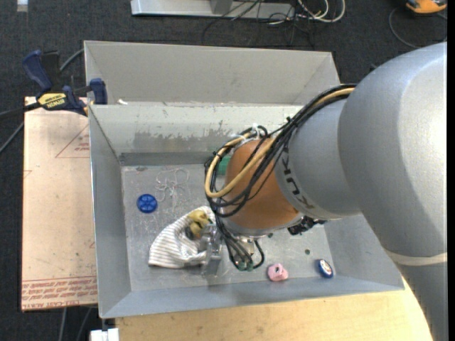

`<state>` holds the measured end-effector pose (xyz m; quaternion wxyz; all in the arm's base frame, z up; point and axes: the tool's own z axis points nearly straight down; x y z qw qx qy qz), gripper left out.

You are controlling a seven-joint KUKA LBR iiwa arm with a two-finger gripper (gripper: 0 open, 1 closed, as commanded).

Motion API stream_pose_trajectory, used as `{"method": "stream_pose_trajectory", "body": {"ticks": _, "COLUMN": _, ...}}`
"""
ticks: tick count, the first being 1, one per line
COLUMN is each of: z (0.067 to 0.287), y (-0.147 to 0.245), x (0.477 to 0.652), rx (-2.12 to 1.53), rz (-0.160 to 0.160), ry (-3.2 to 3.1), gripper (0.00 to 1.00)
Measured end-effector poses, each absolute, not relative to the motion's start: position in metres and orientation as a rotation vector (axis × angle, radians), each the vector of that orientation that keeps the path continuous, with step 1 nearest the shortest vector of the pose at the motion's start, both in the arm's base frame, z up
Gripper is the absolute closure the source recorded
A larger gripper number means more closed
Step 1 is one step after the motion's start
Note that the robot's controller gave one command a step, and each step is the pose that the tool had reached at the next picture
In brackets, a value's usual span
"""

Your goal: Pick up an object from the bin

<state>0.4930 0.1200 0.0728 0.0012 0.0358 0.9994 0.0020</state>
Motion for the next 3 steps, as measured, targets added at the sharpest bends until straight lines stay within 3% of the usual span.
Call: {"method": "stream_pose_trajectory", "body": {"ticks": 3, "z": 0.0728, "y": 0.1200, "x": 0.4930, "rx": 0.112, "rz": 0.006, "ry": 3.137, "gripper": 1.00}}
